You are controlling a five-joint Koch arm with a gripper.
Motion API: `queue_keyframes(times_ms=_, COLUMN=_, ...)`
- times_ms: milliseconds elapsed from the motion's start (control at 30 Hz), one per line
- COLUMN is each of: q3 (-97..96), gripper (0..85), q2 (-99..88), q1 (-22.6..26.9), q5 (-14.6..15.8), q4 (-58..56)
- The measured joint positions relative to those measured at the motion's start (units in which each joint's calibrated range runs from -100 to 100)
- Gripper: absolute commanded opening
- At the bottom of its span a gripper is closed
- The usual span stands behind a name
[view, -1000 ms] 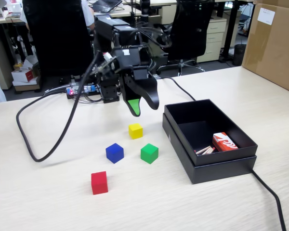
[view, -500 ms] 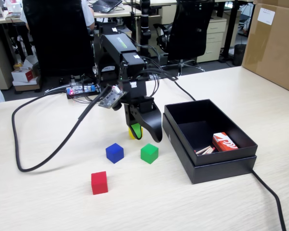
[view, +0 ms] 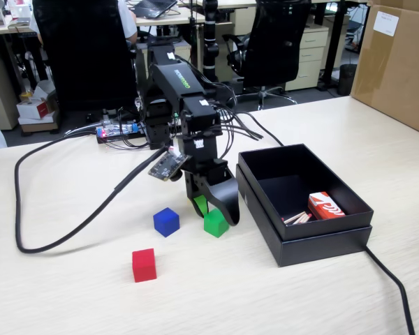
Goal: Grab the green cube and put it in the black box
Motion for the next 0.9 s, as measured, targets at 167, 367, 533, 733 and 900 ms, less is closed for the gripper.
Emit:
queue_keyframes(times_ms=167, q3=0.2, gripper=32.8, q2=2.2, q1=-0.2, q5=-0.5, q4=0.0)
queue_keyframes(times_ms=367, q3=1.3, gripper=6.0, q2=3.0, q1=-0.2, q5=-0.7, q4=-0.1)
queue_keyframes(times_ms=533, q3=1.3, gripper=0.9, q2=3.0, q1=-0.2, q5=-0.8, q4=-0.1)
queue_keyframes(times_ms=733, q3=1.2, gripper=0.9, q2=1.8, q1=-0.3, q5=-0.5, q4=-1.1)
queue_keyframes(times_ms=900, q3=1.1, gripper=0.9, q2=-11.3, q1=-0.1, q5=1.1, q4=-4.6)
